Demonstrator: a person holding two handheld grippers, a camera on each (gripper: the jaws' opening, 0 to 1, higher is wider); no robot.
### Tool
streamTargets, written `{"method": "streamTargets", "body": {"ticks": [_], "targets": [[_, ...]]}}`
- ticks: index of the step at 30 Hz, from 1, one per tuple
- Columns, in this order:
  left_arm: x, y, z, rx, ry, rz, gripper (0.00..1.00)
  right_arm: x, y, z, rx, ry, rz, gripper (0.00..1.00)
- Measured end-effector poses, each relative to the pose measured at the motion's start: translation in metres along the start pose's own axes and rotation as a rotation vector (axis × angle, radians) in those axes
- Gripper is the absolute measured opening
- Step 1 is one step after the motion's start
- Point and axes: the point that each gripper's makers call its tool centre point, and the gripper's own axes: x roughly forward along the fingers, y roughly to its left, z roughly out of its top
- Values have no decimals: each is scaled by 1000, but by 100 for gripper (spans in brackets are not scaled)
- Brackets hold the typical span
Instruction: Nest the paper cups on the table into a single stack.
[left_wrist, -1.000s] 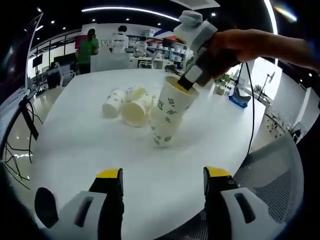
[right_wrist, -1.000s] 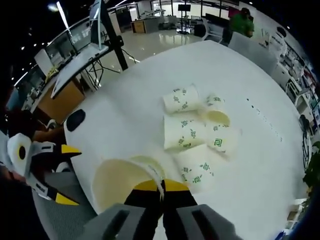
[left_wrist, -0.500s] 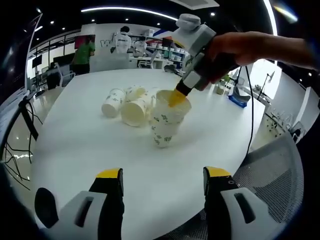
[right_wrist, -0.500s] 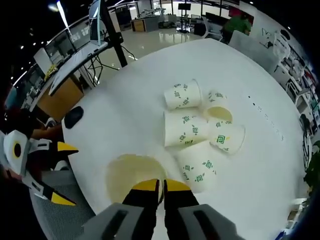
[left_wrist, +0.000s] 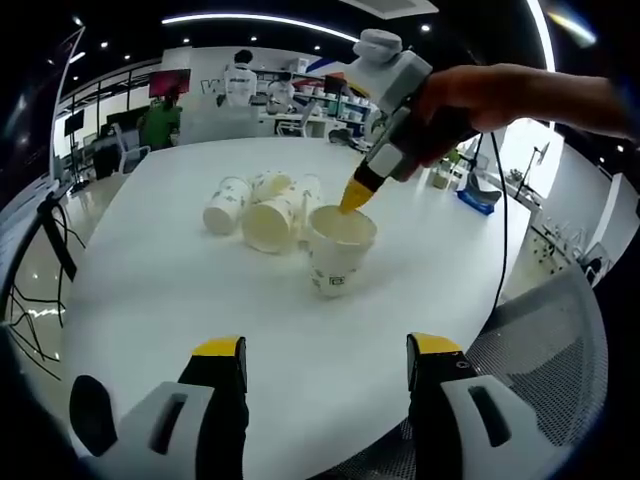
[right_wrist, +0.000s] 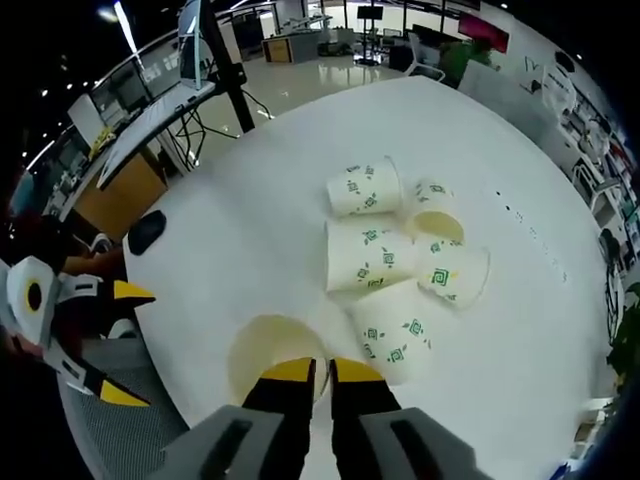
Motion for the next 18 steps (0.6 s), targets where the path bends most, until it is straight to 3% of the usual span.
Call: {"method": "streamTargets", "body": {"ticks": [12,18], "targets": [[-2,-2,2,-9,-5,-7,64,-8,-4,1,9,-33,-19,13],[0,-3,2,-12,-3,-19,64,-20,-3,5,58,-132,3,20]]}}
